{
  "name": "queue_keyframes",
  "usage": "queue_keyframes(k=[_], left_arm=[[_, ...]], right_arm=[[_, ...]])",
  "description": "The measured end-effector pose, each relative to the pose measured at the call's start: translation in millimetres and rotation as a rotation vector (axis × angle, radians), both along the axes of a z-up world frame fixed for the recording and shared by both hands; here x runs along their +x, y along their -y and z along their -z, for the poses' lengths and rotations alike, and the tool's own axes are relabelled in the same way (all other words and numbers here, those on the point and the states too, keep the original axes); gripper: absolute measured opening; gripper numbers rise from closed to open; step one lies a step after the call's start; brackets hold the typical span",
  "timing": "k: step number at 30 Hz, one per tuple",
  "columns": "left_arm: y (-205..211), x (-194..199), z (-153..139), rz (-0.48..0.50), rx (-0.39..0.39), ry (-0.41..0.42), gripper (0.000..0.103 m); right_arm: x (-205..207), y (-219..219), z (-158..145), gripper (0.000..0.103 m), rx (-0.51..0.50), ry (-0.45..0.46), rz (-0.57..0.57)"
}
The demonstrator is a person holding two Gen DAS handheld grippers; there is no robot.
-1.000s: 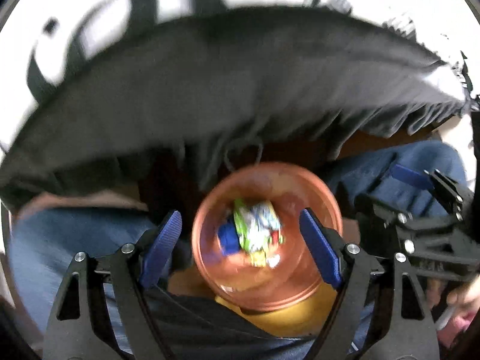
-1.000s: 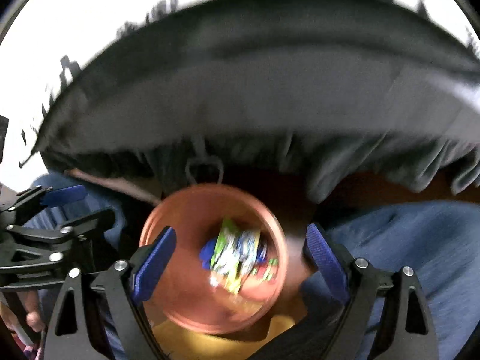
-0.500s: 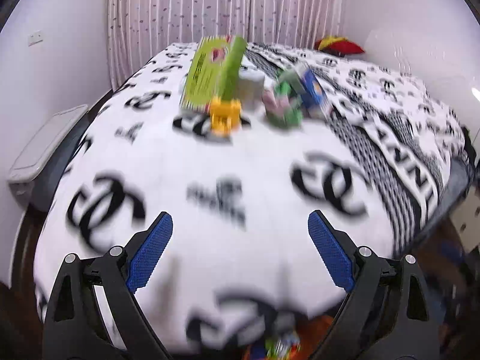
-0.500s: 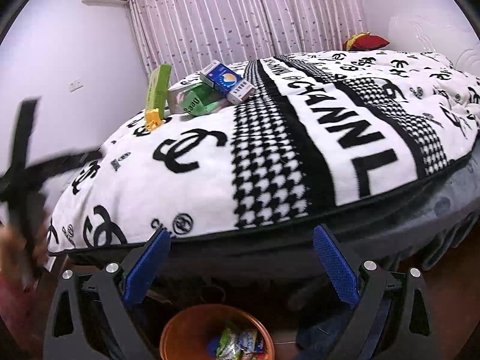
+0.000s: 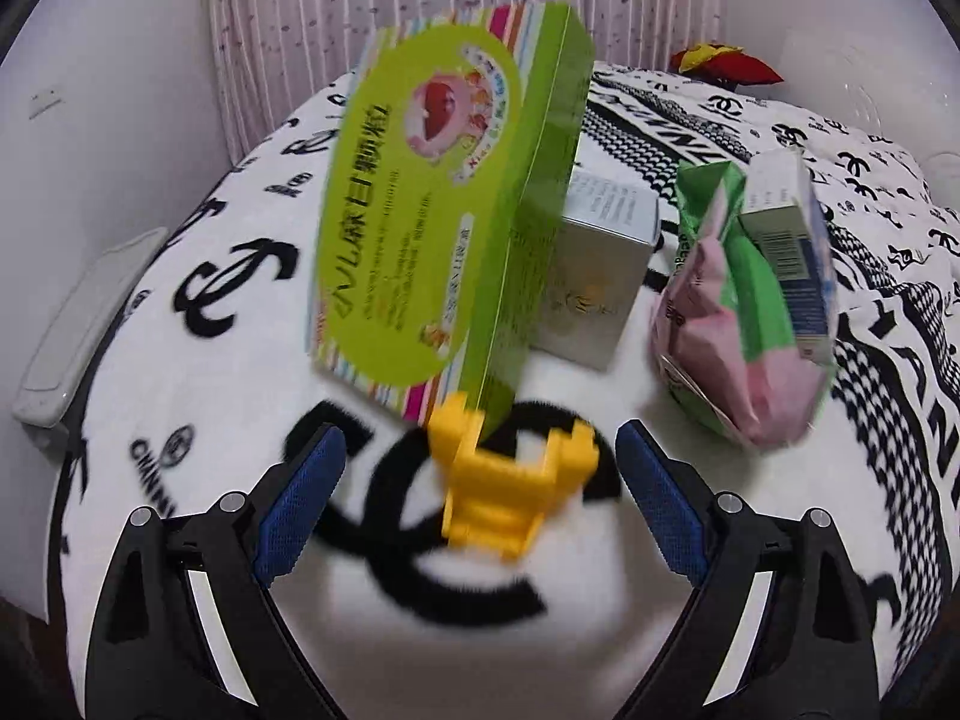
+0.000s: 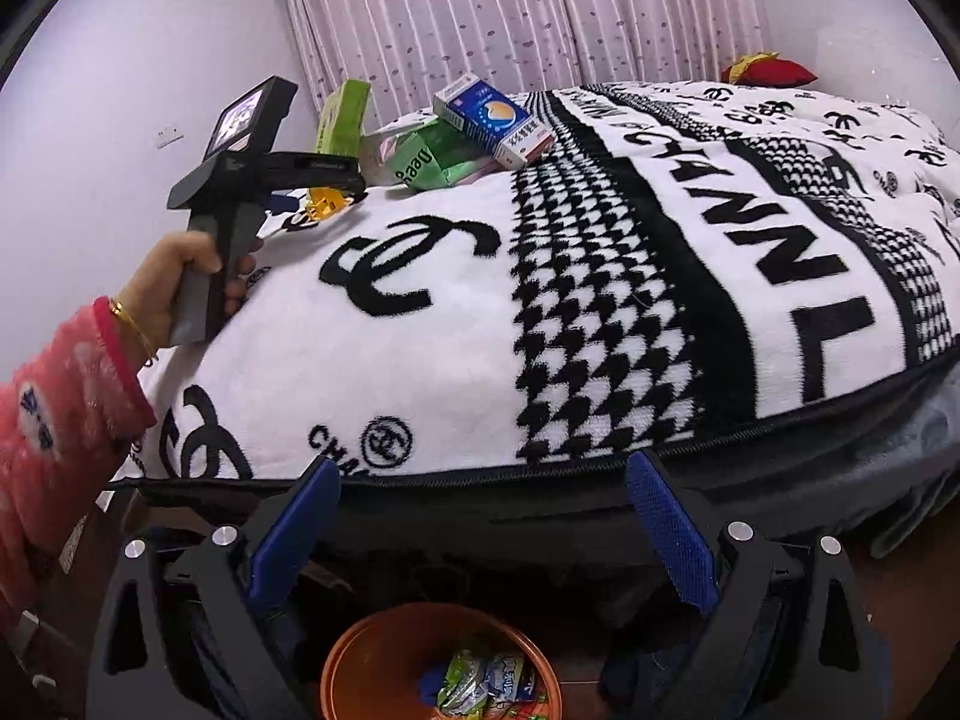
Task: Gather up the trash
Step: 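Grasp the yellow plastic toy with the left tool while the right tool grasps the blue-white medicine box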
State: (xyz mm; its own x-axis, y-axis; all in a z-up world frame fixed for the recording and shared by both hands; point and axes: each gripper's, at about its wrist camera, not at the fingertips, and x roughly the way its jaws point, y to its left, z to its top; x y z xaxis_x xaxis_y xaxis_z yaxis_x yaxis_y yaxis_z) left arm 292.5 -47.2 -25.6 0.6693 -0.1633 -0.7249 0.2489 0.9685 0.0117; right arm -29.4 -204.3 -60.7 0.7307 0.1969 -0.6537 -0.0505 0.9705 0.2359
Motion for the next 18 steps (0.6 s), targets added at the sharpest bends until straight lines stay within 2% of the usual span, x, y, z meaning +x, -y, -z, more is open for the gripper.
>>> queue_keyframes(k=[1,3,8,11,16,18], left_arm=[[2,1,2,0.011,-0.006,-0.010,0.060],[2,4,7,0.021,-0.014,-0.035,0.044],[-4,-15,0,0.043,-0.048,0.007,0.044],[-6,-37,-8,0.068,-0.044,0.046,0.044],[-20,-80,-23,0.104,-0.108,0.080,0.044],[-28,-95,-27,0.110,-0.143,0.090,0.044]], right_arm=[[3,0,0,0.094,0.001,-0.001,0.000],[8,1,0,0.094,0.005,0.002,0.000],[18,4,-8,0.094,0.004,0.028,0.004],[33,9,-21,0.094,-0.025,0.077,0.005],[100,25,-57,0.096,-0.104,0.171,-0.038],[136,25,-72,0.097,-0.148,0.214,-0.094]])
